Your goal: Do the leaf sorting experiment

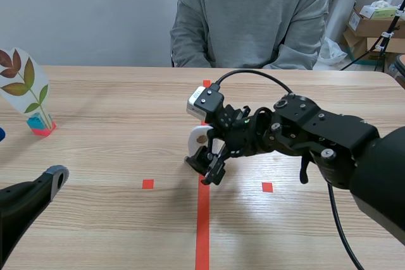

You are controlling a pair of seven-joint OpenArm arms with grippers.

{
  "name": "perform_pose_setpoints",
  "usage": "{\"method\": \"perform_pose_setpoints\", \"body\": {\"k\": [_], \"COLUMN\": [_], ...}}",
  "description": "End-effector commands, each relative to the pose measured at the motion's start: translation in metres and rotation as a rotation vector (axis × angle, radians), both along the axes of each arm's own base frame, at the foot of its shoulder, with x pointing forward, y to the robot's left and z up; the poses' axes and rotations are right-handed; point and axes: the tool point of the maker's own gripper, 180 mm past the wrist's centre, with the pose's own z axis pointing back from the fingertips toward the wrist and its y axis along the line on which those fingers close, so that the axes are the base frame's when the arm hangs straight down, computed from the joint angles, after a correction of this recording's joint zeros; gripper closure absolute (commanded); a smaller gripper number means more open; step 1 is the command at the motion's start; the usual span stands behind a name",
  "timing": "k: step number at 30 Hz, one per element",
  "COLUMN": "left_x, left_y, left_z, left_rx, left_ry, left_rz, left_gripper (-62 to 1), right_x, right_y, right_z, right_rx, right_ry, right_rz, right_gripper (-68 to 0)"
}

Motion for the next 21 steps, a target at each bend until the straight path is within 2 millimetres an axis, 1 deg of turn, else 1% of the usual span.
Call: {"method": "perform_pose_setpoints", "body": {"k": [1,6,10,17,18,21], "left_x": [0.002,0.002,0.002,0.0019,0.0019,0.0019], "left_y": [-0.0016,-0.0016,-0.0016,-0.0016,-0.0016,-0.0016], "left_z": [0.0054,0.0054,0.0054,0.0052,0.0052,0.0052], "left_rx": [-0.024,-0.024,-0.024,-0.024,-0.024,-0.024], "left_ry": [-0.02,-0.02,-0.02,-0.019,-0.019,-0.019], "left_rz": [0.007,0.007,0.007,0.007,0.007,0.007], "left_gripper": [-58.7,-58.7,-58.7,-58.7,-58.7,-58.7], "right_x": [0.0121,0.0119,0.0119,0.0123,0.0122,0.012], "right_y": [0.0037,0.0041,0.0043,0.0038,0.0038,0.0035], "right_z": [0.0187,0.019,0.0191,0.0192,0.0191,0.0184], "right_rx": [0.033,0.037,0.037,0.036,0.036,0.031], "right_ry": [-0.047,-0.048,-0.048,-0.048,-0.048,-0.045], "right_rz": [0.001,0.001,0.001,0.0,0.0,0.0], "right_gripper": [-37.0,-27.3,-16.3,-2.9,-1.6,-1.5]}}
